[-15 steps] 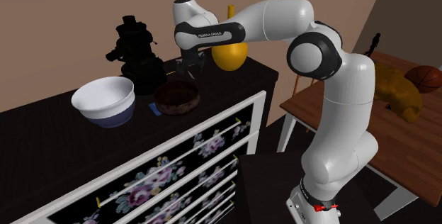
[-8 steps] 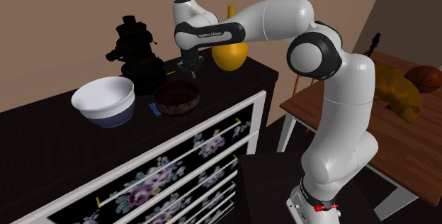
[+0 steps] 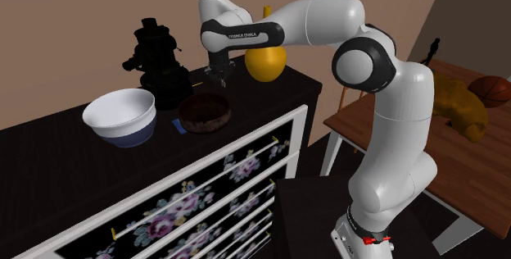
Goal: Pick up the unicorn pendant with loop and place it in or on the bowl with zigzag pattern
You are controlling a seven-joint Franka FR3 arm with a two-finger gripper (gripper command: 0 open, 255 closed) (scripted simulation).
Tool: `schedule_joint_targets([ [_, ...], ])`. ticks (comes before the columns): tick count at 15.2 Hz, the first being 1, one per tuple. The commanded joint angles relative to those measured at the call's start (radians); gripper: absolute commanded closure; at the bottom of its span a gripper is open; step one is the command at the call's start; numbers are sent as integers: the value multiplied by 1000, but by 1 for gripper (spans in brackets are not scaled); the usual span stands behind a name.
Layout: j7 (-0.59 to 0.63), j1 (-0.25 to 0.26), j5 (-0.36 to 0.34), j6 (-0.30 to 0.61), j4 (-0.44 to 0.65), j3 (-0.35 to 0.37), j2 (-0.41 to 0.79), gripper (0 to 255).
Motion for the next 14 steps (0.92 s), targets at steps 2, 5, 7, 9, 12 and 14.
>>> schedule_joint_targets([
  [2,-5,4,1,-40,42,1,3,255],
  [5,-10,10,1,-81,87,3,6,255],
  [7,-13,14,0,-110,120,3,10,255],
  [9,-16,19,-1,-139,154,4,15,255],
  [12,-20,28,-5,-184,210,5,26,255],
  [14,-23,35,-9,-216,250,5,35,255],
])
